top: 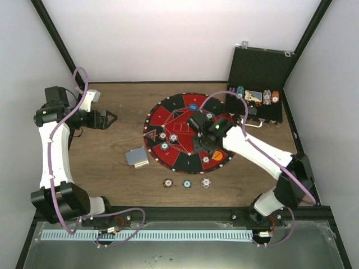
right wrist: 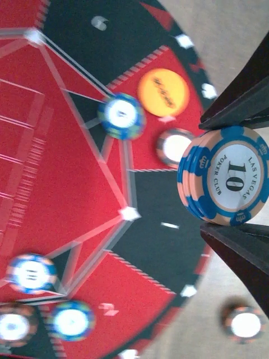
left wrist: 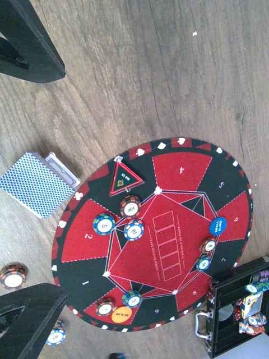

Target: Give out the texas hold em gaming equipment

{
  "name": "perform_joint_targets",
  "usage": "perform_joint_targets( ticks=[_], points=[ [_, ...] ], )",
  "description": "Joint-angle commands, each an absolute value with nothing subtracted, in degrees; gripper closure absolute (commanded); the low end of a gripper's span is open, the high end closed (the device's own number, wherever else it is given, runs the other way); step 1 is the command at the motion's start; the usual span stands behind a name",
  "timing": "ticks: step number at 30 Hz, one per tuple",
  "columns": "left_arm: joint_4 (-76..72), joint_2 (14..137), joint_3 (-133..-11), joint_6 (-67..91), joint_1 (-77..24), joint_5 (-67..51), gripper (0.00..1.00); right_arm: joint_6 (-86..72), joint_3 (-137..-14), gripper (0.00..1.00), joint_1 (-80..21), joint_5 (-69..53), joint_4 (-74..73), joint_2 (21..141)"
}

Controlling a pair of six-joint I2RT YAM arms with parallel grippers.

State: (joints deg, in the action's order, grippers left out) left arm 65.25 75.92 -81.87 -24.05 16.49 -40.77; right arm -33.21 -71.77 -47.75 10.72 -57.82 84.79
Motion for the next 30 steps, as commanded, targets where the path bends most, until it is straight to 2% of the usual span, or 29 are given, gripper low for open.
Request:
perform_joint_targets(
  ticks=[1,7,14,19,30],
  points=[
    [65.1,75.8,-82.7,-24.1,16.8,-41.4,0.00,-24.2,-82.3,0.68,-40.0,12.8,-54.3,92.4],
    [65.2,75.7,-82.6,-24.1,16.7,-41.1,0.00,-18.7,-101.0,0.68,-33.7,10.6,-51.8,110.1],
    [65.1,75.9,-82.1,-24.5,16.7,-40.9,0.00,-17.7,-120.1,0.68,-31.1,7.6,-53.1,130.3],
    [65.1,75.9,-81.6,-24.7,16.7,-41.2,0.00,-17.9,-124.3,0.68,-30.2,7.5,-51.1,137.0],
    [65.3,76.2,-82.2,-25.4,16.8,-40.8,0.00,-17.8,-127.3,0.68,-28.9,7.8,-48.9,143.4]
  ],
)
